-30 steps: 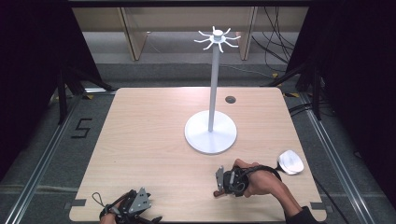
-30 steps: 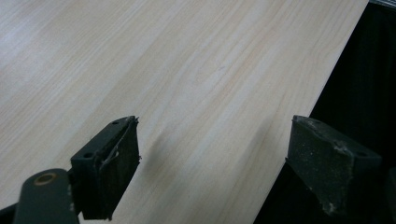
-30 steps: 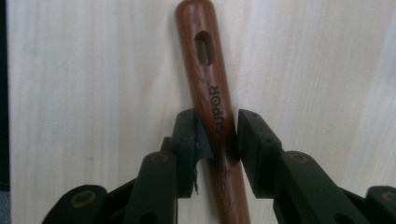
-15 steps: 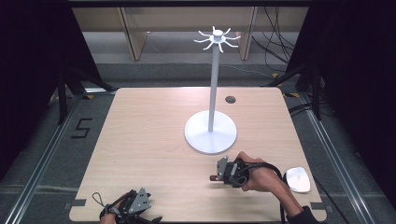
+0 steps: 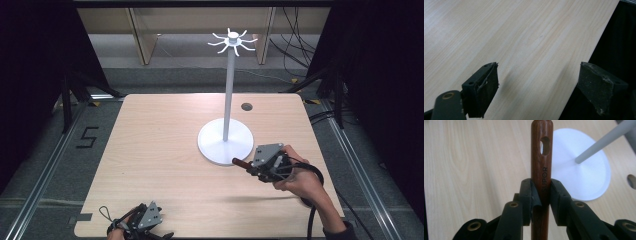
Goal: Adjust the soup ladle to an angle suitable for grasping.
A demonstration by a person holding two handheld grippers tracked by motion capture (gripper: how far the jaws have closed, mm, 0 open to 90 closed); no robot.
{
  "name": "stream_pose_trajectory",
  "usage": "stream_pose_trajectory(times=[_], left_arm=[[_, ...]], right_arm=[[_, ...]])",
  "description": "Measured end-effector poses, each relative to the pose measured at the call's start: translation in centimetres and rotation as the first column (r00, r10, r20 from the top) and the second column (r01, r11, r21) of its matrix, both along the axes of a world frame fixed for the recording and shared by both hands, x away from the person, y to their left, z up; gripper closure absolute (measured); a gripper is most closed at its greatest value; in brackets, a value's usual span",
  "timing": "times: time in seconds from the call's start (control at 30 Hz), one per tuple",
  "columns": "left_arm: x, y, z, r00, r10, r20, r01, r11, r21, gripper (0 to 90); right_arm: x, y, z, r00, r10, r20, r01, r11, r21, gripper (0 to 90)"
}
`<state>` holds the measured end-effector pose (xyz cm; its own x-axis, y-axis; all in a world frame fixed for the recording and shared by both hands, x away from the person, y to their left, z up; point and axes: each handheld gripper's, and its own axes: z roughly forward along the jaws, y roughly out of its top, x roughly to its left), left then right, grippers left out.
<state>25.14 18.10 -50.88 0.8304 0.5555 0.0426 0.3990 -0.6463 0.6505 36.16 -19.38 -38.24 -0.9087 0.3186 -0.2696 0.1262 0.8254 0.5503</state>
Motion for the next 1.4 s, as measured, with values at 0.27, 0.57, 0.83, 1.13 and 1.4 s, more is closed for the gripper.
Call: stream_pose_trajectory(times=[0.27, 0.57, 0.83, 1.13, 1.4], left_arm=[[0.0, 0.0, 0.0, 1.0, -0.001, -0.001, 0.001, 1.0, -0.002, 16.0], [0.0, 0.0, 0.0, 1.0, -0.002, -0.002, 0.002, 1.0, -0.002, 16.0], [0.0, 0.0, 0.0, 1.0, 0.0, -0.005, 0.0, 1.0, 0.002, 16.0], [0.0, -0.1, -0.1, 1.0, 0.001, -0.005, -0.001, 1.0, -0.001, 16.0], [0.0, 0.0, -0.1, 1.0, -0.001, -0.006, 0.001, 1.0, -0.002, 16.0]], right_arm=[[-0.6, -2.4, 2.6, 0.9943, -0.084, 0.066, 0.074, 0.987, 0.144, 74.0], [-0.8, -5.1, 4.8, 0.9857, -0.144, 0.087, 0.113, 0.949, 0.295, 73.9], [-0.9, -7.7, 6.2, 0.9784, -0.183, 0.096, 0.126, 0.898, 0.422, 74.0], [-0.8, -9.1, 7.1, 0.9736, -0.216, 0.075, 0.145, 0.837, 0.528, 74.0], [-0.2, -10.5, 8.4, 0.9777, -0.203, 0.054, 0.117, 0.744, 0.658, 73.8]])
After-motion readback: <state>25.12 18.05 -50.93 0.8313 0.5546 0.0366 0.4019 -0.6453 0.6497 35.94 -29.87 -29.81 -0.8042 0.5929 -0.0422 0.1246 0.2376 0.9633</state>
